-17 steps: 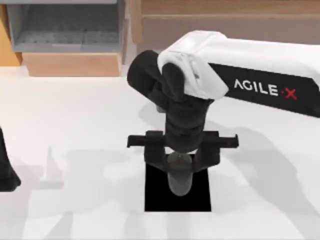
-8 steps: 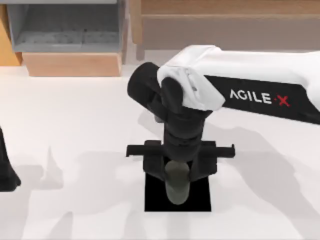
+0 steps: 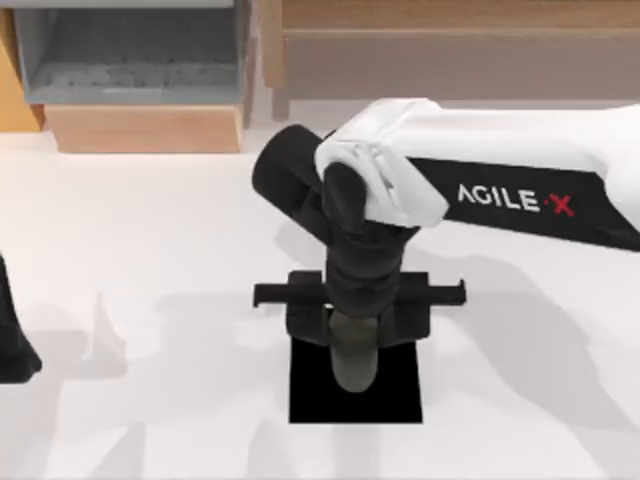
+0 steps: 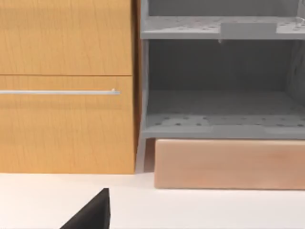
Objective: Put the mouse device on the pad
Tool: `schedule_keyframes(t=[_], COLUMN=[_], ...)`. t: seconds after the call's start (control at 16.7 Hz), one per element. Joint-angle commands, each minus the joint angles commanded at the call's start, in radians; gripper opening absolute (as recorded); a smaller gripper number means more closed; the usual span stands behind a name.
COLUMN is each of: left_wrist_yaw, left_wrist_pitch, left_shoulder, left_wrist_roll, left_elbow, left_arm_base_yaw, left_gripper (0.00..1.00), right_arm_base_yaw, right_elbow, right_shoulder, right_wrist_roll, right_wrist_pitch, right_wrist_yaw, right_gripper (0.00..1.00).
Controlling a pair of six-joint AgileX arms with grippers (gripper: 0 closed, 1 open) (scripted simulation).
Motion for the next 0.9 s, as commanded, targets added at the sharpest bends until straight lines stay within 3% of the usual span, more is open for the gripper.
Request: schedule_keyframes(t=[0.06, 0.84, 0.9], left_wrist_yaw=[0.000, 0.000, 0.000], left_wrist_pitch=[0.000, 0.000, 0.000], left_shoulder=[0.000, 0.000, 0.000], left_wrist_roll=[0.000, 0.000, 0.000], left_elbow=[0.000, 0.000, 0.000], left_arm_base_yaw=[0.000, 0.000, 0.000], left_gripper=[1.00, 1.00, 1.00], right_arm_base_yaw=[0.000, 0.000, 0.000], right_elbow=[0.000, 0.000, 0.000], right_shoulder=[0.000, 0.000, 0.000], right_wrist_roll=[0.000, 0.000, 0.000], right_wrist_pitch=[0.000, 0.000, 0.000], right_wrist_yaw=[0.000, 0.000, 0.000], right_gripper=[0.00, 0.98, 1.00])
